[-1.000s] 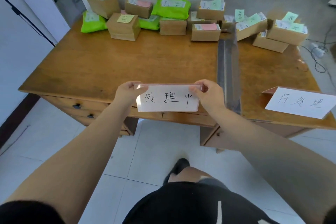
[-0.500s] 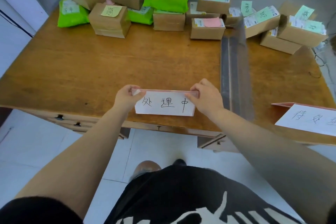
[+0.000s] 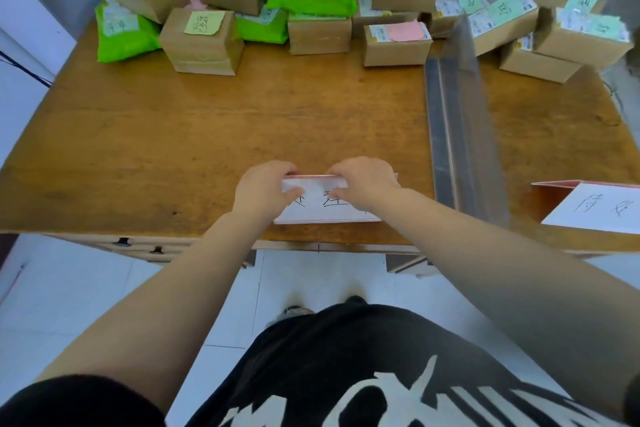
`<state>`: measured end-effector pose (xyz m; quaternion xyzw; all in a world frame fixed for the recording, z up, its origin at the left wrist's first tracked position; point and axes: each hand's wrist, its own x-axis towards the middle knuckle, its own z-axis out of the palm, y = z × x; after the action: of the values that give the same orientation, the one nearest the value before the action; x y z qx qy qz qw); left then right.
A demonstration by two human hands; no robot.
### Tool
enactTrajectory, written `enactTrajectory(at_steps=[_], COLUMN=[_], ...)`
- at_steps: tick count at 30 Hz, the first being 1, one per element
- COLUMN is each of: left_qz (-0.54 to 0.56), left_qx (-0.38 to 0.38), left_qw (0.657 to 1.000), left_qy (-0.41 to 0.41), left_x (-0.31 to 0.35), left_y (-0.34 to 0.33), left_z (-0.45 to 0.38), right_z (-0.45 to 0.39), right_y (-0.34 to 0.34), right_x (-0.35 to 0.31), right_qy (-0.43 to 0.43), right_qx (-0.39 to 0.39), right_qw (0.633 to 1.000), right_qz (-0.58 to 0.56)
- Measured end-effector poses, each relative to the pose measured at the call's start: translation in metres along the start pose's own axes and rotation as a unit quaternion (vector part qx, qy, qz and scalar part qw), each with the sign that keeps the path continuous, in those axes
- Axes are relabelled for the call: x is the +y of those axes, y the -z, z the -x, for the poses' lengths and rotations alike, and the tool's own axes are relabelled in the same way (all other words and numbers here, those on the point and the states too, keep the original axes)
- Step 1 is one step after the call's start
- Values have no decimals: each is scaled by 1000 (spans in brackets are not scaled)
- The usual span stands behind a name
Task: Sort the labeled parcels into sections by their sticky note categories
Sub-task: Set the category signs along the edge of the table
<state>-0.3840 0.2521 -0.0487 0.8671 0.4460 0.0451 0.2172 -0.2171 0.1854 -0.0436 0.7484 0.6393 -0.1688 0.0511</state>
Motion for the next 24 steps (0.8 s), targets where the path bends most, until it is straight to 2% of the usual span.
enactTrajectory(at_steps=[3,7,10,12,15,17,24], left_qz=[-3,71,111,116,-39,-117,-179], left_qx=[7,32,46,25,-92,-135,-140], left_qw=[1000,997,993,992,995,983,973], left_qy=[-16,-19,22,49,12,-30,-38], left_x=[3,10,19,21,23,27,14], left_y=[14,28,30,24,9,0,2], left_z=[-6,-14,-18,-21,-19,-17,-18], right_z=[4,12,23,30,35,36,37], right_y=[16,45,67,81,92,92,66], right_x=[4,16,33,46,63,70,82], right_qy=[-12,-29,-45,-59,-88,-101,-96], right_qx=[7,27,43,55,90,100,85], right_qw=[999,998,995,991,976,972,984], right_qz=[-33,-51,-72,-109,-177,-189,-127])
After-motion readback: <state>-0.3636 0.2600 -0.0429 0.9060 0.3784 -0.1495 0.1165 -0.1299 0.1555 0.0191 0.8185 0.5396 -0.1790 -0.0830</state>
